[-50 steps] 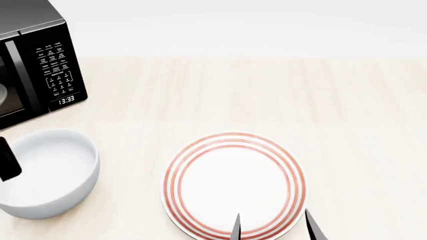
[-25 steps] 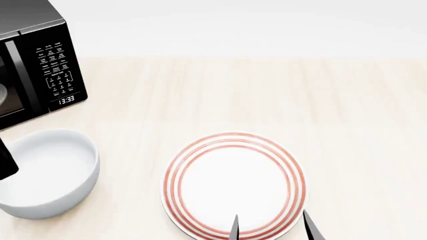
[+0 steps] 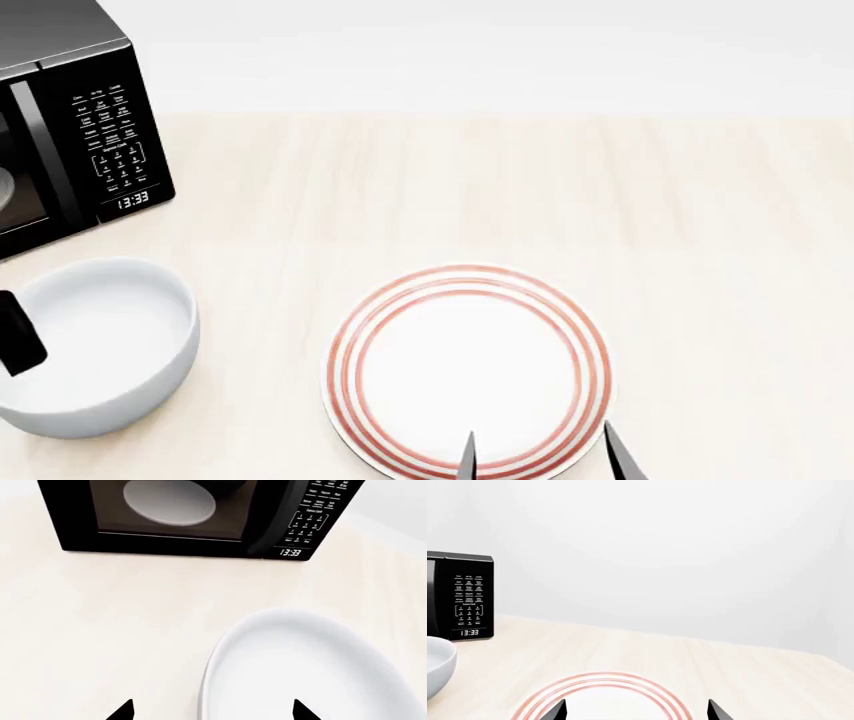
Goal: Pick up the white bowl and put it on the plate.
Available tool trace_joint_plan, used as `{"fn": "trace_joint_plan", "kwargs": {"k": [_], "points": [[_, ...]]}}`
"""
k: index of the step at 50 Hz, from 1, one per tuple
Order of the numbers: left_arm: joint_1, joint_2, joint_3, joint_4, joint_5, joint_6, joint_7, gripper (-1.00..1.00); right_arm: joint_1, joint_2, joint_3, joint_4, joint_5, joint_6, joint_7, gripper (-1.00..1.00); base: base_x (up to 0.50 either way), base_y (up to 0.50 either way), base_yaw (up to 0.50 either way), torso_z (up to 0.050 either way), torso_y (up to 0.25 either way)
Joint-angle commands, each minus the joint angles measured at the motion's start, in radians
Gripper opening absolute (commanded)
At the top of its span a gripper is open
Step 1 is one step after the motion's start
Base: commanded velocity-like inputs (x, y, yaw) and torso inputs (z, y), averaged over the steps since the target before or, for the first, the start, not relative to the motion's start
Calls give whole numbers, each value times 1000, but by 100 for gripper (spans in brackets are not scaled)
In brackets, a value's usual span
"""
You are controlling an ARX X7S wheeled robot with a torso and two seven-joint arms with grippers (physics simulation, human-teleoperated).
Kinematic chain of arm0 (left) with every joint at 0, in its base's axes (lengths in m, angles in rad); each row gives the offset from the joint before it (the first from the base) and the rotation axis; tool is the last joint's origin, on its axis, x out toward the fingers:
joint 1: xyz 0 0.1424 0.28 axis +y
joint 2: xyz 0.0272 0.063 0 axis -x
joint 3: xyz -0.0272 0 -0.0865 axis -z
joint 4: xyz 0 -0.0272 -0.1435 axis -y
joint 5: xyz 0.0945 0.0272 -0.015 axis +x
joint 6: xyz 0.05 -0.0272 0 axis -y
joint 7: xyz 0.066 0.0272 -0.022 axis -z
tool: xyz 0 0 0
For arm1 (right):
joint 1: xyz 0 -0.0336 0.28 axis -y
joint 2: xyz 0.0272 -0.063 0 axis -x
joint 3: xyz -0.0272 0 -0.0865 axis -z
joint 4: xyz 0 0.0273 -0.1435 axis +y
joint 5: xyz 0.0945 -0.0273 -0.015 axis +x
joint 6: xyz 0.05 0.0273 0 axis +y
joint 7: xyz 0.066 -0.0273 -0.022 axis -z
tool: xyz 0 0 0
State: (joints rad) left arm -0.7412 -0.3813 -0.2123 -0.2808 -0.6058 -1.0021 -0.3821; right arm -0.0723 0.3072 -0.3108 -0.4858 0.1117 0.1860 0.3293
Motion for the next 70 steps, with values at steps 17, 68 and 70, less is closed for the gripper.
{"fn": "trace_joint_plan", "kwargs": {"k": [17, 68, 70], "points": [[-20, 11, 20, -79, 20, 55, 16, 100, 11, 6, -9, 9, 8, 0, 5, 100, 0, 0, 0, 0, 0], [-6, 26, 45, -208, 58, 161, 39, 100, 14, 18, -28, 18, 13, -9, 19, 100, 0, 0, 0, 0, 0], [-3, 26, 44, -208, 58, 163, 39, 100, 16, 18, -29, 16, 13, -6, 20, 100, 0, 0, 0, 0, 0]]}}
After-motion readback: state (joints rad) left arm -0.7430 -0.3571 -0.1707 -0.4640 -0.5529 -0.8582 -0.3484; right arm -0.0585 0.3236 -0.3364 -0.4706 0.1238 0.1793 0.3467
